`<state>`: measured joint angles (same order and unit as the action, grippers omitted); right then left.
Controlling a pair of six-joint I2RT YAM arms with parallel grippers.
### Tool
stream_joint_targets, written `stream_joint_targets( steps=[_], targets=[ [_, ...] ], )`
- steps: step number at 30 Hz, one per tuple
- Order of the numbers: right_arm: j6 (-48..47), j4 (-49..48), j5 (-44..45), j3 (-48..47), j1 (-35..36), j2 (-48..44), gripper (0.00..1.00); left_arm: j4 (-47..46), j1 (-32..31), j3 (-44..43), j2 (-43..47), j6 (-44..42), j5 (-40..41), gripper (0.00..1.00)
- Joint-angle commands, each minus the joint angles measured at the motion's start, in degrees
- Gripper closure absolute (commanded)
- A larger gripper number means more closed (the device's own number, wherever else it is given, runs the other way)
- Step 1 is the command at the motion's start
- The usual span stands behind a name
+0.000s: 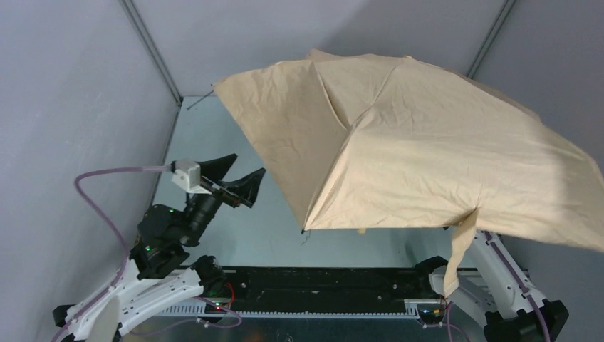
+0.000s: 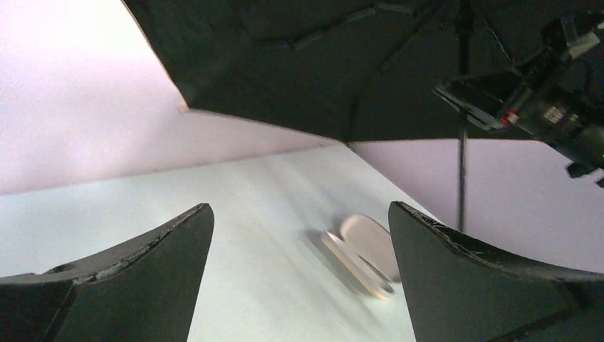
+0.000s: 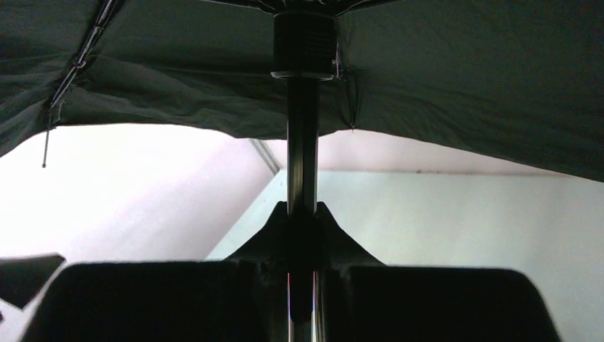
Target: Open the umbrella
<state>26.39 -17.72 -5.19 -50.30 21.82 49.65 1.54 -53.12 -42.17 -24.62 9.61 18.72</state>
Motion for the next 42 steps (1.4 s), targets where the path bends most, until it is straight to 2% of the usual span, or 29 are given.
stream_joint_targets(
  steps=[1, 5, 11, 15, 19, 26, 33, 38, 42],
  targets=[
    [4.1, 7.2, -17.8, -6.4, -6.6, 2.2, 1.0, 3.2, 0.2, -4.9, 2.2, -9.6, 7.7, 0.02],
    [7.6, 7.1, -26.5, -7.4, -10.2, 4.6, 1.0, 6.9, 0.2, -10.3, 1.5, -14.8, 9.3, 0.02],
    [5.3, 11.2, -27.8, -8.5, -10.6, 4.3, 1.0, 20.4, 0.2, -22.7, -6.5, -24.2, 7.5, 0.02],
    [4.6, 13.0, -29.1, -8.5, -10.6, 4.1, 1.0, 20.3, 0.0, -21.7, -7.2, -35.7, 2.9, 0.0],
    [4.2, 13.7, -29.6, -8.4, -10.6, 4.0, 1.0, 19.3, -0.1, -19.6, -6.2, -41.6, -3.6, 0.0],
    [4.1, 13.5, -29.8, -8.4, -10.7, 3.5, 1.0, 27.4, -0.1, -23.1, -6.2, -40.3, -12.2, 0.0],
    [4.0, 13.8, -30.1, -8.5, -10.7, 3.5, 1.0, 34.2, -0.1, -26.5, -7.5, -38.4, -16.7, 0.0],
    [3.9, 13.9, -30.2, -8.5, -10.8, 3.4, 1.0, 35.2, -0.1, -27.6, -7.9, -38.6, -15.3, 0.0],
    [3.9, 13.9, -30.5, -8.5, -10.8, 3.4, 1.0, 31.2, -0.1, -26.2, -8.4, -39.4, -10.0, 0.0]
  ],
)
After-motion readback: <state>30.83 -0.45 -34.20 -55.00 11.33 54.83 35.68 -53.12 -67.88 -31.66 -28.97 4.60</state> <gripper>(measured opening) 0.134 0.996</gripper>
